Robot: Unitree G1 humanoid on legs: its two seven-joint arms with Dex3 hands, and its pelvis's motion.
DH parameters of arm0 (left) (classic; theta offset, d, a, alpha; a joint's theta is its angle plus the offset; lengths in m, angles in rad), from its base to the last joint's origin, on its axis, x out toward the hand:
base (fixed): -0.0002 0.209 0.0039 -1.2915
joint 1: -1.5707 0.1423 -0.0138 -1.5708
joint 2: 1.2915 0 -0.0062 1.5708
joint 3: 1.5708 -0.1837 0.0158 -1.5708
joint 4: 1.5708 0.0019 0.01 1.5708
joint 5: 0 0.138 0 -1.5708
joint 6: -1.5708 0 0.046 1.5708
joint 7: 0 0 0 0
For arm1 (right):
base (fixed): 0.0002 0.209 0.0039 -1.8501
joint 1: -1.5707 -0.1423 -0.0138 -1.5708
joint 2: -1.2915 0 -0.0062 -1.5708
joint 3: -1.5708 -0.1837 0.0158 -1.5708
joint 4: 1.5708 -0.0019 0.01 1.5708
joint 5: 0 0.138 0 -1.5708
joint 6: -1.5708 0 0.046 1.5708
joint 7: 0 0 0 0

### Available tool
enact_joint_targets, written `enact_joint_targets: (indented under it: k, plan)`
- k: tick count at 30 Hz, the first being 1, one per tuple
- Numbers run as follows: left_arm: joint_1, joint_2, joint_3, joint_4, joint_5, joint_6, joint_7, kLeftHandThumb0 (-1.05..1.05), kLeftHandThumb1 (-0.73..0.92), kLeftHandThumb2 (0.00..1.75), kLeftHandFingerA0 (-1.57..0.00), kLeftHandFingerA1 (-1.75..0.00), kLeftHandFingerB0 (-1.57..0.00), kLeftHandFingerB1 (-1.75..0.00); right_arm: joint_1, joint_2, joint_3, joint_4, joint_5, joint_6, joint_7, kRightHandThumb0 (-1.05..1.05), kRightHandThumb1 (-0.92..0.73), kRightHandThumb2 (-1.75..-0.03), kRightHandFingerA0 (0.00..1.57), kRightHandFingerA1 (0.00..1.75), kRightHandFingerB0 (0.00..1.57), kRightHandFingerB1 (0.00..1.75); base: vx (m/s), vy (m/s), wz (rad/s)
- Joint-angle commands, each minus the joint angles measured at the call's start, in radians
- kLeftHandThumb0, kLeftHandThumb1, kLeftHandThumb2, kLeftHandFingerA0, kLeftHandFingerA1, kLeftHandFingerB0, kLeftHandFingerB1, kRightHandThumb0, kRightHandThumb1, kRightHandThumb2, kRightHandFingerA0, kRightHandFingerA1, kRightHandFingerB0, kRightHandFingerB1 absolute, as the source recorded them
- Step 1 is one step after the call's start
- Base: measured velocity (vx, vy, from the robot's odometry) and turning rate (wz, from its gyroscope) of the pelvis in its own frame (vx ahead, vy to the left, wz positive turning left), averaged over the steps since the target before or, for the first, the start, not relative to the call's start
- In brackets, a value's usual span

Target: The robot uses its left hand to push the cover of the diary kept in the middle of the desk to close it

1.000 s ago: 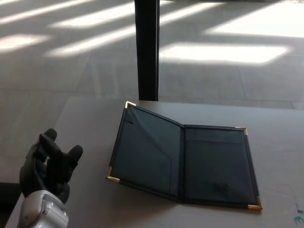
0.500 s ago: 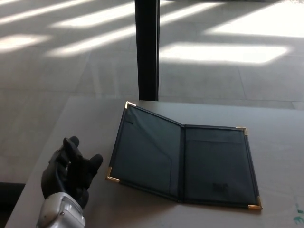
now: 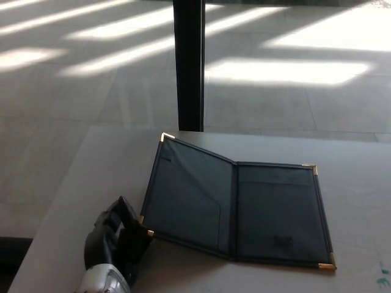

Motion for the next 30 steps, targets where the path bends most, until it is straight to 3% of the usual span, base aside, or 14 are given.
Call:
enact_joint_targets:
  k: [1,2,4,6,7,11,17,18,19,21,23,28,29,30]
  plan:
    - [0.185,-0.252,-0.062,0.077,-0.003,0.025,0.114,-0.82,0.77,1.15,-0.34,-0.76,0.0,-0.38,-0.011,-0.002,-0.01,-0.008,0.042,0.007,-0.015,-0.69,-0.92,-0.67,0.63,0.59,0.62,0.46,0.0,0.0,0.0]
    - [0.191,-0.261,-0.078,0.069,-0.006,0.026,0.115,-0.85,0.92,0.75,-0.44,-0.87,0.0,-0.36,-0.015,-0.005,-0.012,-0.005,0.044,0.009,-0.016,-0.69,-0.92,-0.67,0.63,0.58,0.63,0.46,0.0,0.0,0.0]
    - [0.214,-0.276,-0.133,0.035,-0.037,0.051,0.089,-0.82,0.77,1.15,-0.07,-0.6,0.0,-0.38,-0.019,-0.01,-0.009,0.009,0.042,0.004,-0.004,-0.7,-0.92,-0.68,0.61,0.6,0.6,0.46,0.0,0.0,0.0]
    - [0.233,-0.293,-0.196,0.002,-0.065,0.084,0.082,-0.83,0.78,1.15,-0.09,-0.6,0.0,-0.42,-0.013,-0.005,-0.007,-0.012,0.044,0.015,-0.005,-0.69,-0.92,-0.68,0.61,0.62,0.6,0.46,0.0,0.0,0.0]
    - [0.243,-0.302,-0.224,-0.015,-0.082,0.102,0.085,-0.87,0.92,0.81,-0.07,-0.59,0.0,-0.35,-0.016,-0.004,-0.007,-0.018,0.044,0.026,-0.018,-0.69,-0.92,-0.68,0.62,0.62,0.6,0.46,0.0,0.0,0.0]
    - [0.279,-0.355,-0.319,-0.03,-0.142,0.13,0.114,-0.85,0.92,0.82,-0.19,-0.63,0.0,-0.37,-0.004,-0.011,-0.008,-0.039,0.044,0.046,-0.02,-0.69,-0.92,-0.68,0.61,0.6,0.59,0.44,0.0,0.0,0.0]
    - [0.33,-0.45,-0.455,0.004,-0.264,0.159,0.101,-0.91,0.85,1.25,-0.01,-0.54,-0.07,-0.28,0.008,-0.013,-0.011,-0.044,0.046,0.043,-0.012,-0.69,-0.92,-0.68,0.62,0.62,0.59,0.46,0.0,0.0,0.0]
    - [0.336,-0.463,-0.474,0.013,-0.282,0.156,0.097,-0.91,0.85,1.25,-0.01,-0.54,-0.07,-0.28,0.011,-0.013,-0.01,-0.044,0.043,0.039,-0.011,-0.69,-0.92,-0.68,0.62,0.62,0.59,0.46,0.0,0.0,0.0]
    - [0.337,-0.473,-0.492,0.017,-0.293,0.151,0.103,-0.95,0.92,0.82,-0.02,-0.54,-0.03,-0.3,0.011,-0.014,-0.01,-0.039,0.044,0.038,-0.008,-0.69,-0.92,-0.68,0.6,0.61,0.6,0.45,0.0,0.0,0.0]
    - [0.334,-0.487,-0.512,0.024,-0.305,0.142,0.114,-0.95,0.92,0.82,-0.02,-0.54,-0.03,-0.3,0.009,-0.018,-0.012,-0.031,0.045,0.039,-0.004,-0.69,-0.92,-0.68,0.6,0.61,0.6,0.45,0.0,0.0,0.0]
    - [0.296,-0.497,-0.564,0.033,-0.282,0.106,0.111,-0.89,0.83,1.24,-0.04,-0.56,-0.05,-0.31,0.013,-0.02,-0.008,-0.033,0.041,0.038,-0.001,-0.69,-0.92,-0.68,0.59,0.58,0.6,0.45,0.0,0.0,0.0]
    - [0.17,-0.466,-0.669,0.043,-0.148,0.029,0.121,-0.92,0.92,0.86,-0.11,-0.54,-0.04,-0.38,0.018,-0.015,-0.003,-0.032,0.035,0.034,-0.006,-0.68,-0.92,-0.68,0.62,0.6,0.63,0.47,0.0,0.0,0.0]
    - [0.084,-0.461,-0.707,0.066,-0.057,-0.009,0.128,-0.37,0.49,1.13,0.0,-0.52,-0.01,-0.52,0.016,-0.014,-0.005,-0.038,0.037,0.044,-0.015,-0.68,-0.92,-0.67,0.64,0.65,0.62,0.47,0.0,0.0,0.0]
    - [0.08,-0.459,-0.72,0.069,-0.052,-0.017,0.132,-0.37,0.49,1.13,0.0,-0.52,-0.01,-0.52,0.023,-0.015,-0.007,-0.043,0.038,0.046,-0.014,-0.68,-0.92,-0.67,0.64,0.65,0.62,0.47,0.0,0.0,0.0]
